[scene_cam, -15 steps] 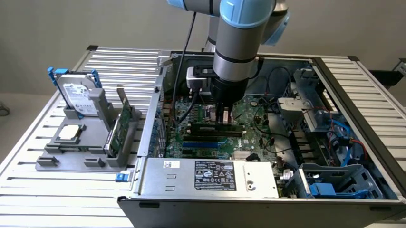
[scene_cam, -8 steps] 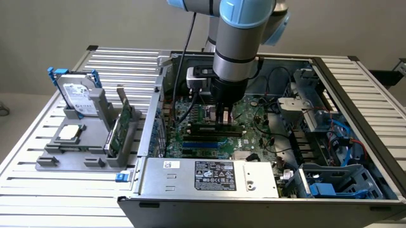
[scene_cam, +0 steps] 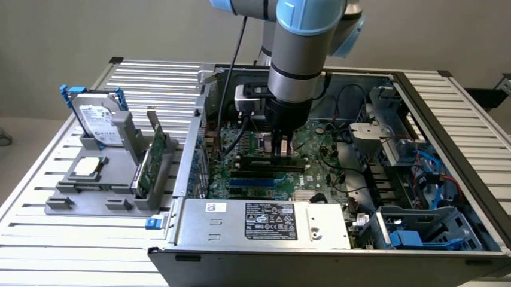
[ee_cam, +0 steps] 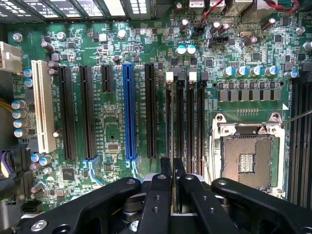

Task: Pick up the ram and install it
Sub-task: 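Insert the ram into the slot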

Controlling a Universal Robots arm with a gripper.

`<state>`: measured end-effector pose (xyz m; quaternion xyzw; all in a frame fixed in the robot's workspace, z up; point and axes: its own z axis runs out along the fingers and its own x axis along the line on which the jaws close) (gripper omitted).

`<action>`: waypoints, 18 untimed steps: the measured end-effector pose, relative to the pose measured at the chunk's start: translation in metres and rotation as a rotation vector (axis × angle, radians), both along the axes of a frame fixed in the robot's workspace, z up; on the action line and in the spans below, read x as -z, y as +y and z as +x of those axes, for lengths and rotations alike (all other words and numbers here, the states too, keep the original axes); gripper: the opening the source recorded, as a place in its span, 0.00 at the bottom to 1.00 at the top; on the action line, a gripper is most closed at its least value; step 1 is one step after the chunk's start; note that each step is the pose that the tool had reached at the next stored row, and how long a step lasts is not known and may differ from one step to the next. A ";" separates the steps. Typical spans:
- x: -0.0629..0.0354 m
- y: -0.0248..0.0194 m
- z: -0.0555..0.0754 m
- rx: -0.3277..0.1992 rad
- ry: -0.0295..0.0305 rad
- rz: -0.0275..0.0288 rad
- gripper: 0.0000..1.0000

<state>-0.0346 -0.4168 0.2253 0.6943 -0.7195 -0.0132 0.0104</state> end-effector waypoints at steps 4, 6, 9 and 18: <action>0.0008 0.0000 0.000 0.000 0.0001 -0.0035 0.13; 0.0012 0.0000 0.000 0.000 0.0001 -0.0048 0.13; 0.0014 0.0006 0.000 0.000 -0.0001 -0.0052 0.13; -0.0002 0.0011 0.000 0.000 -0.0005 -0.0038 0.13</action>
